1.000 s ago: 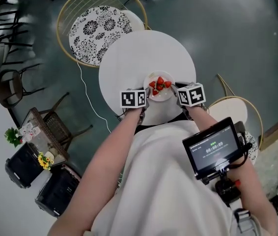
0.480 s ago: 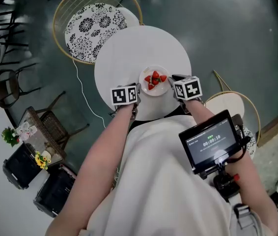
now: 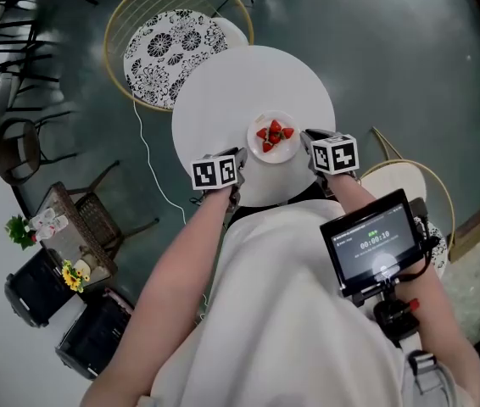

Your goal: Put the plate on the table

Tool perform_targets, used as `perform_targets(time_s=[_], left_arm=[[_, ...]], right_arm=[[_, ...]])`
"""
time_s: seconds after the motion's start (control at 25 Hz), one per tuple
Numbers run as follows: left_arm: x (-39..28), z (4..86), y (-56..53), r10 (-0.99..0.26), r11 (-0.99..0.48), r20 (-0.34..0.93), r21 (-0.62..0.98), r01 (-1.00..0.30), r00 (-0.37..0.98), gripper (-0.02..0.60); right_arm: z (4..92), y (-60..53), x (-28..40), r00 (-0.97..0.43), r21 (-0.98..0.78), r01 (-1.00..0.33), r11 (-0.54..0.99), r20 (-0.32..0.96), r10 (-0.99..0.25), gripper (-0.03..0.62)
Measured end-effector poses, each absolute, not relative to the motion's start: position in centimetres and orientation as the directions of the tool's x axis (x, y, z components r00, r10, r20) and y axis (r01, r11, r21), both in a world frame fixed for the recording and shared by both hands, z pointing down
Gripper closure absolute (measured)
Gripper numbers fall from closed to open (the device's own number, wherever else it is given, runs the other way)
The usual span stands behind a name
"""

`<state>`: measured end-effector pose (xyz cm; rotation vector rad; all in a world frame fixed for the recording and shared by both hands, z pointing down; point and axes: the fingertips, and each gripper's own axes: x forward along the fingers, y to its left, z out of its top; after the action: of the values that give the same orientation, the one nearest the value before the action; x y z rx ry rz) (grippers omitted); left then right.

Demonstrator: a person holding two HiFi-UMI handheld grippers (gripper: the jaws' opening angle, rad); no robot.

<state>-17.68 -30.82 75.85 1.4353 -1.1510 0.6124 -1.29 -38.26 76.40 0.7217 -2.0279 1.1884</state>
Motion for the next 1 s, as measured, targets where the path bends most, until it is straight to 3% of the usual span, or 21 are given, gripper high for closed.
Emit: perform_targets(time_s=[0.16,0.24,0.44,0.52,0.8,1.0], left_arm=[[-17.0,73.4,-28.5,-0.336,0.065,0.855,0.439,-0.896,0.395,0.512],[-17.2,72.6,-28.0,-0.369,0.049,0.842,0.441,-0.896,0.394,0.512],[-17.6,70.1,-27.5,-0.454,-0.017,0.786,0.464,-0.886,0.420,0.515],[-17.9,69.1,-25.9,-0.469,-0.021,0.765,0.490,-0.871,0.442,0.555],[-19.8,66.7,-20.2,-0.538,-0.019,0.687,0.570,-0.822,0.489,0.577],[-19.0,62.0,-18.0,-0.613,-0.124,0.578,0.602,-0.789,0.538,0.577]], right_arm=[[73.2,-36.7,0.4,-0.604,-0.496,-0.766,0.408,0.773,-0.196,0.546],[72.3,-36.3,0.9,-0.595,-0.483,-0.777,0.404,0.772,-0.222,0.589],[69.4,-35.1,1.2,-0.611,-0.484,-0.776,0.405,0.737,-0.289,0.591],[67.8,-33.8,1.4,-0.617,-0.493,-0.777,0.392,0.720,-0.317,0.591],[63.1,-30.1,1.5,-0.664,-0.527,-0.745,0.409,0.646,-0.377,0.590],[58.6,-26.3,0.7,-0.708,-0.548,-0.705,0.450,0.581,-0.400,0.591]])
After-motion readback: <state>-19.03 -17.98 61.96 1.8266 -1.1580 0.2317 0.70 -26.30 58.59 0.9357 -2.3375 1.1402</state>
